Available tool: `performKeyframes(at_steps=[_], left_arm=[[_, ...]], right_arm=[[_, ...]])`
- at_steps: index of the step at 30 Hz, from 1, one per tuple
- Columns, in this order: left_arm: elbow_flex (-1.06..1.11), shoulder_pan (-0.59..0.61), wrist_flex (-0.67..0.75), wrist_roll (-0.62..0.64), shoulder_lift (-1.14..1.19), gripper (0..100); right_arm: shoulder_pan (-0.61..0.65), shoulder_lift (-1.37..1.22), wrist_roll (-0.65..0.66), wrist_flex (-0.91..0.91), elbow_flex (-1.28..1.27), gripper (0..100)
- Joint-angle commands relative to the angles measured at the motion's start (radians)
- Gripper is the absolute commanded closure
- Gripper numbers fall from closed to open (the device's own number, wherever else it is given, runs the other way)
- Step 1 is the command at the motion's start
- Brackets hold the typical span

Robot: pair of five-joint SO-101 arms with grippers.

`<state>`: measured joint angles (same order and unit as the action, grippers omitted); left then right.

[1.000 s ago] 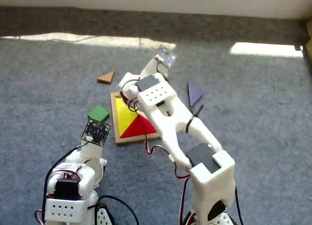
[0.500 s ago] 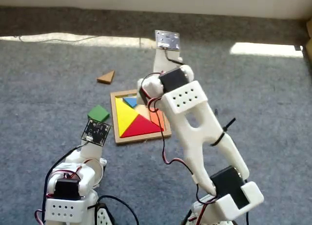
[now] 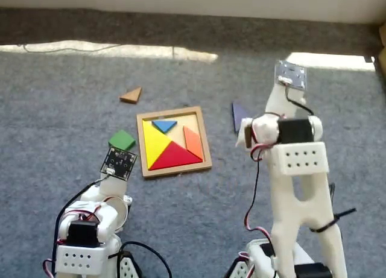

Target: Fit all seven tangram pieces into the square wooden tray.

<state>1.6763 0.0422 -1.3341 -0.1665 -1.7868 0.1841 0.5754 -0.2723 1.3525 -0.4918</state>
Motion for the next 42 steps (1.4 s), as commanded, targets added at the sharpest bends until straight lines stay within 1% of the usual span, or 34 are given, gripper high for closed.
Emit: performKeyframes(at_steps=[1, 9, 14, 18, 24, 30, 33, 34, 37, 42], left_arm=[[0.019, 0.004, -0.002, 0.000, -0.024, 100], [0.019, 0.004, -0.002, 0.000, -0.024, 100], [0.019, 0.002, -0.002, 0.000, -0.024, 100], [0.019, -0.005, -0.002, -0.002, -0.024, 100], [0.001, -0.002, 0.003, -0.005, -0.025, 100], [-0.102, -0.002, 0.035, -0.005, -0.025, 100], [-0.150, -0.002, 0.052, -0.006, -0.025, 100], [-0.171, -0.002, 0.055, -0.018, -0.025, 100], [-0.266, -0.002, 0.057, -0.169, -0.025, 100], [-0.438, -0.002, 0.069, -0.193, -0.012, 99]], right_arm=[[-0.064, 0.174, 0.011, -0.163, -0.225, 99.5], [-0.145, 0.400, 0.012, -0.372, -0.661, 99.5], [-0.206, 0.538, 0.012, -0.467, -0.865, 99.5], [-0.220, 0.639, 0.012, -0.506, -0.993, 99.5], [-0.220, 0.811, 0.012, -0.507, -1.132, 99.5], [-0.220, 1.040, 0.012, -0.503, -1.279, 99.5], [-0.222, 1.141, 0.012, -0.437, -1.302, 99.5], [-0.222, 1.171, 0.012, -0.401, -1.300, 99.5], [-0.220, 1.237, 0.012, -0.332, -1.300, 99.5], [-0.220, 1.257, 0.012, -0.300, -1.300, 99.5]])
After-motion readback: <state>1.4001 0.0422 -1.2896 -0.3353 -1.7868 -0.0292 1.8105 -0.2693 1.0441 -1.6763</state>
